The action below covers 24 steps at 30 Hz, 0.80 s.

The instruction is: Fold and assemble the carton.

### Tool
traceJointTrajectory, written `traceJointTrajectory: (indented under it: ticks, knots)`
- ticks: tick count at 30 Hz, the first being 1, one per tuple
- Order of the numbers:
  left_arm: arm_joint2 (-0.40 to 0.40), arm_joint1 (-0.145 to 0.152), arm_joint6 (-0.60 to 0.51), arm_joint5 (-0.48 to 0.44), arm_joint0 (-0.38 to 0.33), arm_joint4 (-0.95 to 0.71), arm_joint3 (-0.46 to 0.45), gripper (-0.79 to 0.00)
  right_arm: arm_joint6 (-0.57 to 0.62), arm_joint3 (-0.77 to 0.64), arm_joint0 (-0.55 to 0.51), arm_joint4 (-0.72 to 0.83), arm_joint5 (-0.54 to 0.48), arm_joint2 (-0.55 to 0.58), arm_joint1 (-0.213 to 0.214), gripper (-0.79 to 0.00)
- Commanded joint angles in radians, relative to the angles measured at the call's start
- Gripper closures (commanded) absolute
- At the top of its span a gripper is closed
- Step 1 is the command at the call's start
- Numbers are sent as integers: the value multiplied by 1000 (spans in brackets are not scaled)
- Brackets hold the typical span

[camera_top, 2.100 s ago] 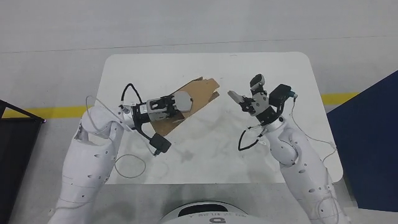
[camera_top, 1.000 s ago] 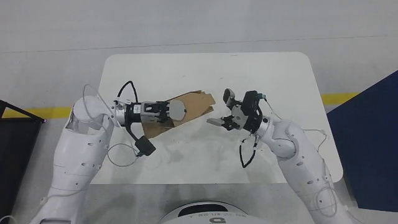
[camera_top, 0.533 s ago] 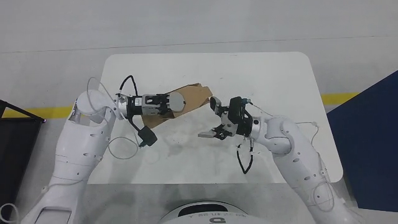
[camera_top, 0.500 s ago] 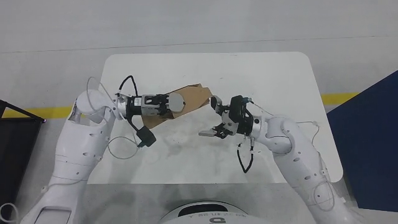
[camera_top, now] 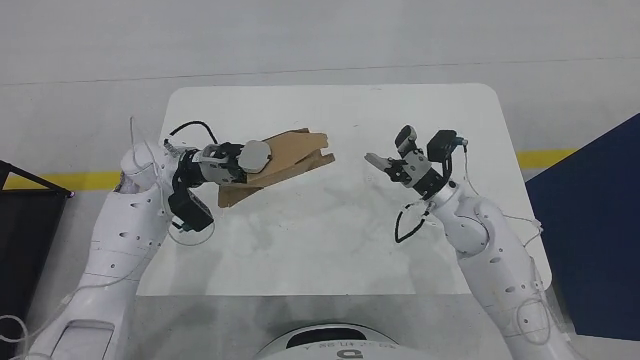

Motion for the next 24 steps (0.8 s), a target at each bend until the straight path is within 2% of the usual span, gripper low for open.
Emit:
traceJointTrajectory:
  ticks: [1, 7, 11, 18, 24]
  knots:
    - [43, -5, 0, -4, -18, -62, 21, 0, -46, 0, 10, -11, -13, -27, -5, -785]
    - [166, -27, 0, 26, -96, -92, 100, 0, -188, -4, 45, -97, 42, -104, -22, -785]
    - [217, -39, 0, 47, -140, -115, 136, 0, -235, 14, 68, -102, 32, -134, -29, -785]
    - [259, -43, 0, 69, -179, -133, 177, 0, -310, 31, 75, -71, -15, -142, -34, -785]
    - [276, -41, 0, 79, -191, -148, 196, 0, -277, 25, 95, -96, -81, -179, -35, -785]
